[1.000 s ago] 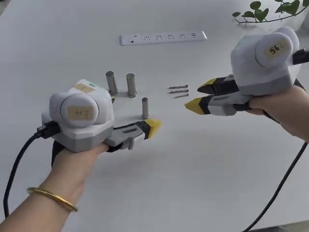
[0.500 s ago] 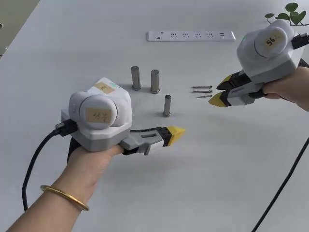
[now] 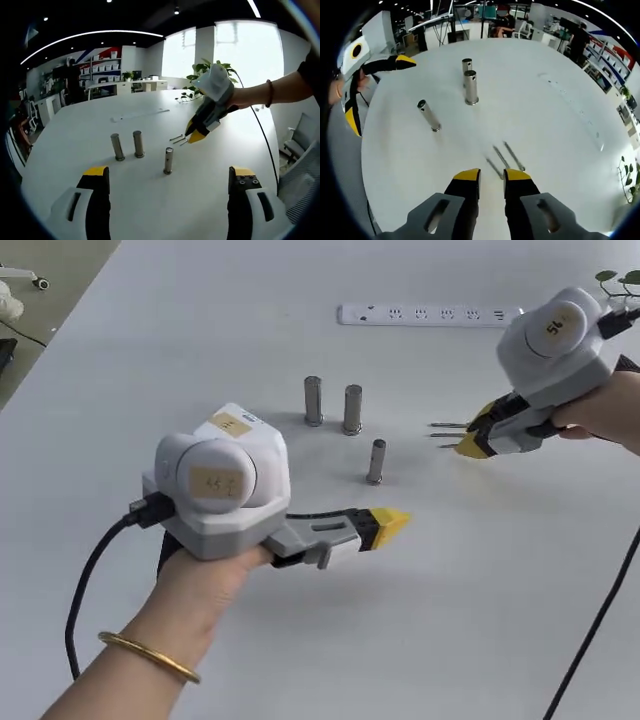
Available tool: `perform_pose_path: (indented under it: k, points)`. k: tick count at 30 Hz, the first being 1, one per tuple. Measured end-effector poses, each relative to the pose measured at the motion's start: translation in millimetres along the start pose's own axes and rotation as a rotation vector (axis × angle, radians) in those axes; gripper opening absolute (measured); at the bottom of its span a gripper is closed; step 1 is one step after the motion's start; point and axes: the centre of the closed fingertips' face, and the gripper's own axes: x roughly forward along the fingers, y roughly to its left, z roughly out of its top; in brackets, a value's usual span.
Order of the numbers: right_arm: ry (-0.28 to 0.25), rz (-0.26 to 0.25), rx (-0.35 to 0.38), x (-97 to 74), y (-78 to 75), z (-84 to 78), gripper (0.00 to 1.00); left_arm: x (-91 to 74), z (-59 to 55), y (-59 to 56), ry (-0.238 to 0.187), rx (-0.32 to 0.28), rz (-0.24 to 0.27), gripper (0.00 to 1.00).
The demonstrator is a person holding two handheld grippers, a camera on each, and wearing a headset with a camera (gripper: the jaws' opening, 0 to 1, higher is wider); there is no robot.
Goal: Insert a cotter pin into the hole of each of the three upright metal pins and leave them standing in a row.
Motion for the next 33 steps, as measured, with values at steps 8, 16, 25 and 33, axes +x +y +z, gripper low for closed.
perform_pose_path:
  k: [8,16,25,33]
  points:
    - [0.027,0.024,-0.016,4.7,1.0,-3.2,0.12,-4.7,-0.4,4.8,-0.011,-0.029,0.019,0.96]
    - [0.097,0.031,-0.097,8.0,2.4,-12.4,0.1,-7.8,-0.4,5.0,-0.012,-0.028,0.026,0.95]
    - [0.158,0.099,-0.095,7.8,8.9,-13.1,0.06,-11.4,-3.0,6.2,-0.005,-0.023,0.032,0.92]
    - [0.203,0.078,-0.085,7.1,7.8,-15.0,0.02,-13.7,-4.4,4.7,-0.001,-0.02,0.031,0.91]
